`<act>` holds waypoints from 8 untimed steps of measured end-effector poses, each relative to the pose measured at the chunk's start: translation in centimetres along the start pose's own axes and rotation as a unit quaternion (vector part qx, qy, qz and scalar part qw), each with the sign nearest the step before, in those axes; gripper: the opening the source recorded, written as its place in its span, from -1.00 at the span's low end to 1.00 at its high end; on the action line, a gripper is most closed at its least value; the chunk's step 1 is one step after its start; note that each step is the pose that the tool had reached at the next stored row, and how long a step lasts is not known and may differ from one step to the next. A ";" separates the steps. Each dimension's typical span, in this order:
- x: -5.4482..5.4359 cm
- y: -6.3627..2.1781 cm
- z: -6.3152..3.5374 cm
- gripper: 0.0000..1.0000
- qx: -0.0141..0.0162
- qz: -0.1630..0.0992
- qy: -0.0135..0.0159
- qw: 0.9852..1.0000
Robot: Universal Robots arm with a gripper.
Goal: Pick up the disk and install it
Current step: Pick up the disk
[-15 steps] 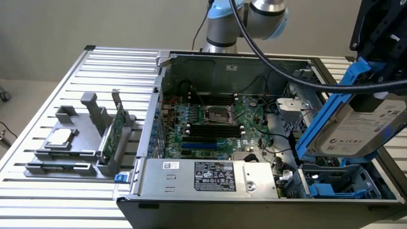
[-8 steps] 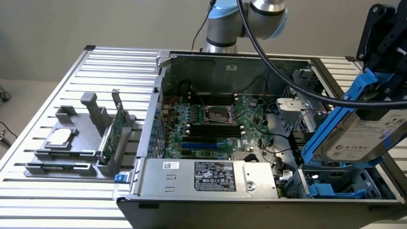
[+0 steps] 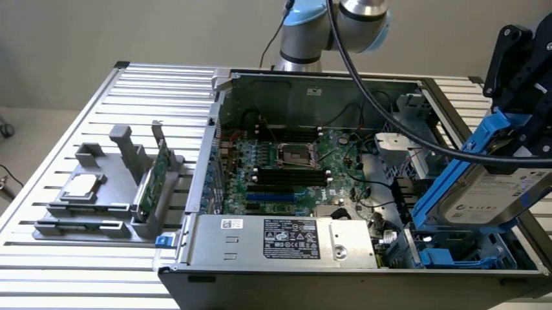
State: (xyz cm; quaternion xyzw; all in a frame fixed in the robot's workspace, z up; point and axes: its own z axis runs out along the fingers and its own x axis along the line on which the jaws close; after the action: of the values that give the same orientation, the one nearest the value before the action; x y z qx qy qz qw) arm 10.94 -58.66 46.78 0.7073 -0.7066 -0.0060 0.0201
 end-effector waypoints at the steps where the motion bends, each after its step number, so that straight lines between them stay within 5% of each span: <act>1: 0.0 -0.13 0.17 -0.36 0.000 0.000 0.000 1.000; 8: -0.1 -1.06 1.41 -0.36 0.000 -0.003 0.000 1.000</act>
State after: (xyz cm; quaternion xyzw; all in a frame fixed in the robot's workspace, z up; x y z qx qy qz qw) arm 11.95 -58.60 45.32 0.7093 -0.7046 -0.0057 0.0199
